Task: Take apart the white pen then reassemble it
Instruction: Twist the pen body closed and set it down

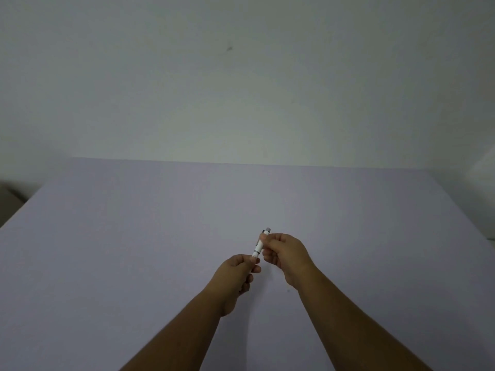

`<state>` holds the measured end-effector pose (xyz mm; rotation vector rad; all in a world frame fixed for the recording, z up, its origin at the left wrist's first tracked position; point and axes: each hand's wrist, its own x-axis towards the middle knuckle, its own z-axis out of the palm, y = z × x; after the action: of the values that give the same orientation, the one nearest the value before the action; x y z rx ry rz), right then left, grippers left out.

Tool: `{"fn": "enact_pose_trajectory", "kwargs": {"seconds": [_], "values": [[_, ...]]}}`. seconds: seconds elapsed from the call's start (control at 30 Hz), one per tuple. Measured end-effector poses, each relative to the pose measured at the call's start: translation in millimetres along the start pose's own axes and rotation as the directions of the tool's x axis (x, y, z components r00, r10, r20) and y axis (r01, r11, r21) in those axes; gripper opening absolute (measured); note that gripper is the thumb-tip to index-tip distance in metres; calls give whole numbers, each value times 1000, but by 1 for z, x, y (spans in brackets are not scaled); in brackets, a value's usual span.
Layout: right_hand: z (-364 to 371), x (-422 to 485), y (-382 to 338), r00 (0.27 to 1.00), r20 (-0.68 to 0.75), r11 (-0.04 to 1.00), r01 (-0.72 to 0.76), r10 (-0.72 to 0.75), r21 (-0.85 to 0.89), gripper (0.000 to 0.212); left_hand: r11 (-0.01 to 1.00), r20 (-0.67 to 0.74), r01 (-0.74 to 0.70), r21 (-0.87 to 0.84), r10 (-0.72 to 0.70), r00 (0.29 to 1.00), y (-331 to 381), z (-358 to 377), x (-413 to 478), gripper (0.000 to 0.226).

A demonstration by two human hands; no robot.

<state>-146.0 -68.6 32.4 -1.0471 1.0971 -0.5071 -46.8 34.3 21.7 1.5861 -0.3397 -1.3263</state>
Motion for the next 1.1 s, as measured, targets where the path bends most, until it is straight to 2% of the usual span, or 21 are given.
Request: {"fn": "enact_pose_trajectory", "kwargs": {"seconds": [0.07, 0.13, 0.2, 0.23, 0.33, 0.53, 0.63, 1.1], "values": [[-4, 8, 5, 994, -104, 998, 25, -31, -64, 14, 999, -14, 37, -17, -37, 999, -2, 1, 7, 19], [-11, 17, 13, 975, -202, 959, 37, -97, -280, 15, 998, -34, 55, -11, -55, 998, -6, 1, 15, 20], [-20, 24, 24, 956, -235, 830, 15, -175, -557, 18, 998, -78, 60, 32, -57, 995, -12, 2, 24, 20], [-23, 26, 29, 953, -234, 766, -3, -193, -643, 19, 996, -109, 57, 74, -49, 993, -16, 3, 29, 20], [-28, 31, 47, 954, -218, 649, -33, -207, -760, 16, 987, -186, 42, 158, -12, 983, -28, 5, 43, 18], [-32, 37, 66, 948, -214, 585, -37, -236, -810, 14, 933, -276, 47, 355, 56, 959, -39, 12, 63, 15], [-28, 41, 69, 953, -211, 592, -42, -219, -805, 14, 904, -296, 53, 424, 83, 952, -40, 17, 68, 14], [-10, 42, 73, 967, -207, 686, -52, -146, -726, 21, 865, -315, 55, 499, 122, 941, -48, 27, 72, 13]]}}
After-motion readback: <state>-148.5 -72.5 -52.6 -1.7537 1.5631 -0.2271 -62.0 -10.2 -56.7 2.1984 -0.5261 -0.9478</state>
